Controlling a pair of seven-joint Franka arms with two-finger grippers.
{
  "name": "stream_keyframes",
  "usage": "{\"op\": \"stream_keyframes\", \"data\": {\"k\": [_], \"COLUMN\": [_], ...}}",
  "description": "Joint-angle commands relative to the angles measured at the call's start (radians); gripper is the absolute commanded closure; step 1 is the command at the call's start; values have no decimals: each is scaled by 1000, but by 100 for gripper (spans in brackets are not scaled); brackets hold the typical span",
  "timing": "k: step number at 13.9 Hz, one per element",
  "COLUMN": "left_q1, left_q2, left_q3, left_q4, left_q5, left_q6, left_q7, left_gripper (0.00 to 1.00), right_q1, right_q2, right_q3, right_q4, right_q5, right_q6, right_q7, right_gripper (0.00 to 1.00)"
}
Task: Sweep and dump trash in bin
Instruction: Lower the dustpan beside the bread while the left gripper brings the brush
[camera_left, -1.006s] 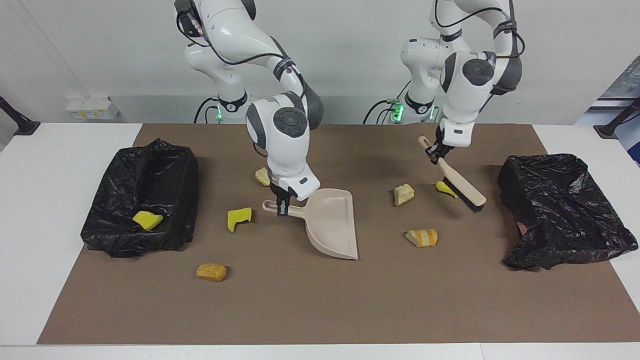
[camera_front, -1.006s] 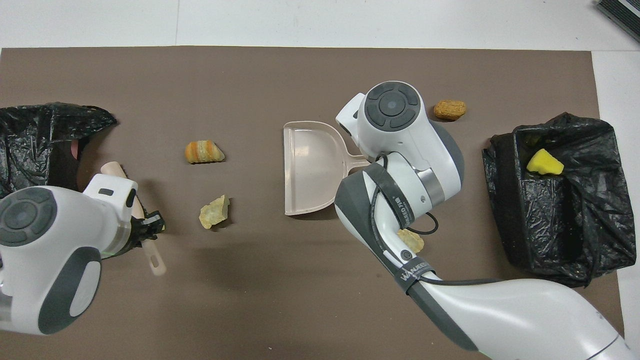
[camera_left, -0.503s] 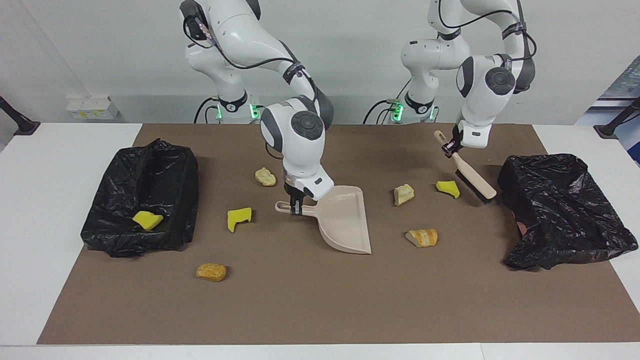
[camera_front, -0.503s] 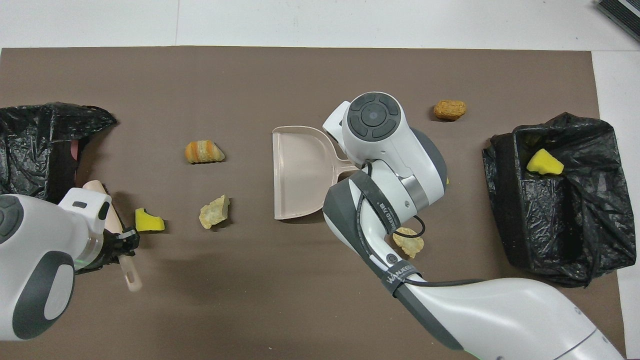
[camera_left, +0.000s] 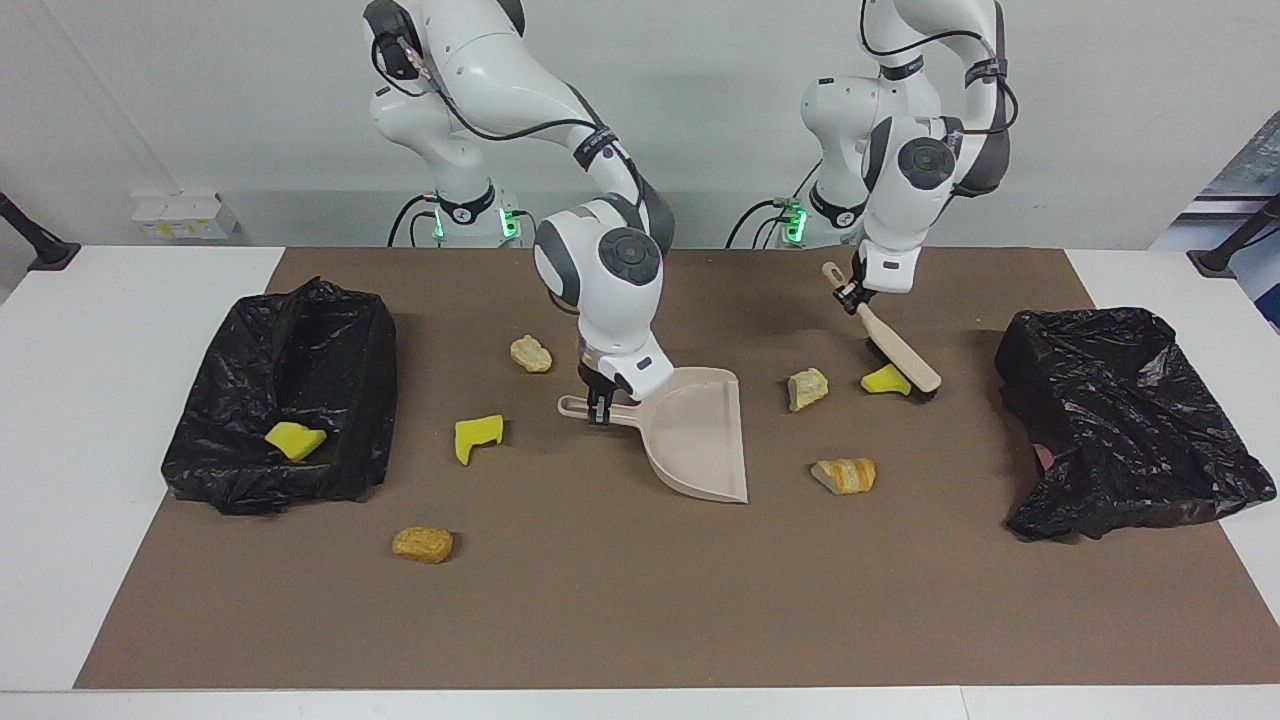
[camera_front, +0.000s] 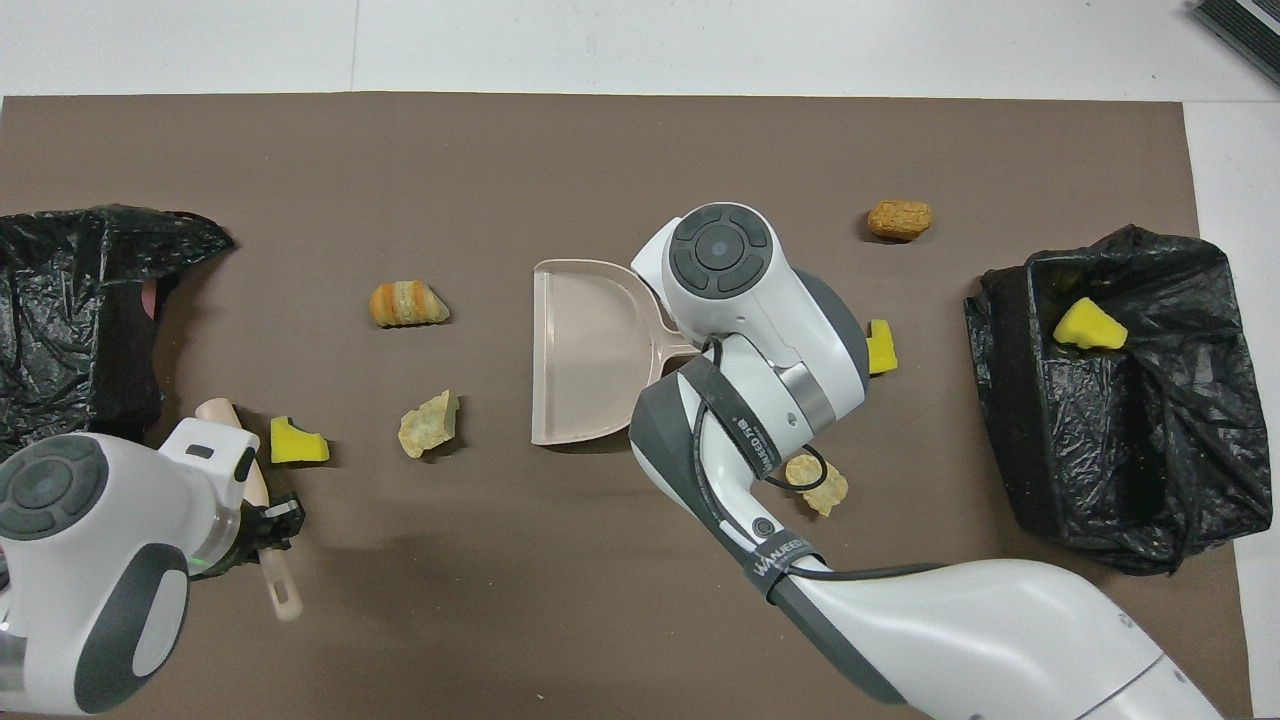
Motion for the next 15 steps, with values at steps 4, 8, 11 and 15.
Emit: {"op": "stream_keyframes", "data": {"k": [4, 8, 11, 15], "left_q1": [-199, -320, -345, -313], "left_q2": [175, 309, 338, 319], "left_q3": [10, 8, 8, 31], "left_q4": [128, 258, 333, 404], "left_q5": [-91, -142, -143, -139], "left_q6": [149, 271, 237, 86], "left_q7": [-172, -141, 41, 150], "left_gripper": [100, 100, 100, 100], "right_q1": [-1, -8, -12, -20], "right_q2": [-28, -30, -27, -19], "right_q3": [7, 5, 5, 5], "right_q4": [-49, -55, -49, -29], "right_q5": [-66, -68, -69, -68], "right_q6": [53, 63, 63, 63], "right_q7": [-96, -96, -98, -95], "right_gripper": [100, 100, 100, 100]}}
